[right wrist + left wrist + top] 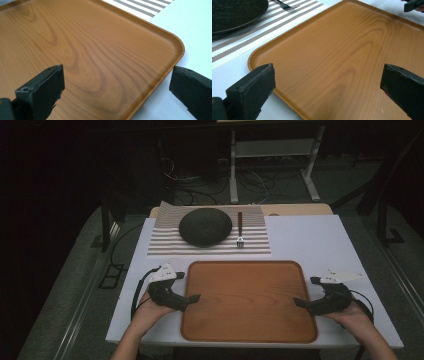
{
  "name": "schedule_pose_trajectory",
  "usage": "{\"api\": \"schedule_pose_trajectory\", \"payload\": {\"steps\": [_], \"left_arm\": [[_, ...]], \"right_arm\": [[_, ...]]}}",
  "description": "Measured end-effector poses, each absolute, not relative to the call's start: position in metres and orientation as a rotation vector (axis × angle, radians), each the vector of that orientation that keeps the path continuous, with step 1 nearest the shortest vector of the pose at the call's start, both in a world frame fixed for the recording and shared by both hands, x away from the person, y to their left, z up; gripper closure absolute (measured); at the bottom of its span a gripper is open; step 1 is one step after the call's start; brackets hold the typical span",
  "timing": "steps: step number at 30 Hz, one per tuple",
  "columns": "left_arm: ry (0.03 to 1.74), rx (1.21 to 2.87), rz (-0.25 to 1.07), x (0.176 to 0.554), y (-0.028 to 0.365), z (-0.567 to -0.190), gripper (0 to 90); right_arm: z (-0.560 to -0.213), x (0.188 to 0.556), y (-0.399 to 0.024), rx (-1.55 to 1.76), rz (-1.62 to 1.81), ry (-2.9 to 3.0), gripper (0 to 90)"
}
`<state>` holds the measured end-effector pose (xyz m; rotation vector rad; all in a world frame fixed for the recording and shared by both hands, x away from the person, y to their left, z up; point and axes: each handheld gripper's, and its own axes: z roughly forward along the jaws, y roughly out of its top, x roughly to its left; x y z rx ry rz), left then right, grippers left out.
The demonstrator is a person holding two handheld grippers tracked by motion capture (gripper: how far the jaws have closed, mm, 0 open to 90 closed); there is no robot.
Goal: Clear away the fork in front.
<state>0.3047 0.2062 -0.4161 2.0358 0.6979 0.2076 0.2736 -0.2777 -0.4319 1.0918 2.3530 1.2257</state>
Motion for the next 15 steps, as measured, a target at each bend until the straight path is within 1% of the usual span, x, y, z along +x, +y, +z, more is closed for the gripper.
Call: {"api": "schedule_pose_trajectory", "payload": {"steps": [15], "left_arm": [[0.699,2.041,0.204,0.3059,0.2053,-0.4176,0.0]], "right_arm": [[-0.4236,0.2802,-0.2728,1.134,1.245,2.329,0.2]]}}
